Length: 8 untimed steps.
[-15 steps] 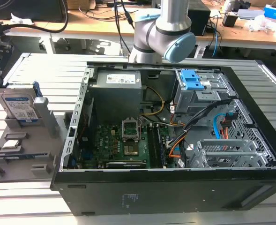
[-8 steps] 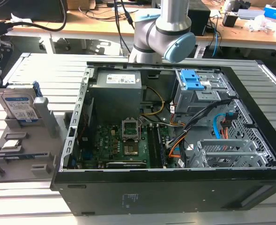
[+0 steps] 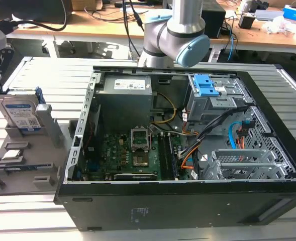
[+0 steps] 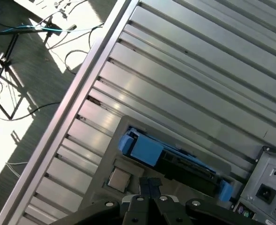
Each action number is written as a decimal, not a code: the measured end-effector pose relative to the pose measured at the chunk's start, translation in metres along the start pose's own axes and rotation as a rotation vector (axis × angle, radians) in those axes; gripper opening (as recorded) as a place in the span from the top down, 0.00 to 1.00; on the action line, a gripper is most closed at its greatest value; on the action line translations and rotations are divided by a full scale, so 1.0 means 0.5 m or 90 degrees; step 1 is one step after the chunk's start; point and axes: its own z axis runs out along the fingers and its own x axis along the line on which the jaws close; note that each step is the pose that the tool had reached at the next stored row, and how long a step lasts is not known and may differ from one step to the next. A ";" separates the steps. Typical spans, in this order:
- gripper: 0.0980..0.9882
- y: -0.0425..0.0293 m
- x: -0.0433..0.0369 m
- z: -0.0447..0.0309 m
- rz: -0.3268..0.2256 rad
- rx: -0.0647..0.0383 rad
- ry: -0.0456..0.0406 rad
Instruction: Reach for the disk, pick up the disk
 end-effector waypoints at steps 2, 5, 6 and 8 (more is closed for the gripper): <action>0.99 0.000 0.000 0.000 -0.019 0.000 0.0007; 0.99 0.000 0.000 0.000 -0.069 0.000 0.0026; 0.99 0.000 0.000 0.000 -0.081 0.000 0.0031; 0.99 0.000 0.000 0.000 -0.099 0.000 0.0038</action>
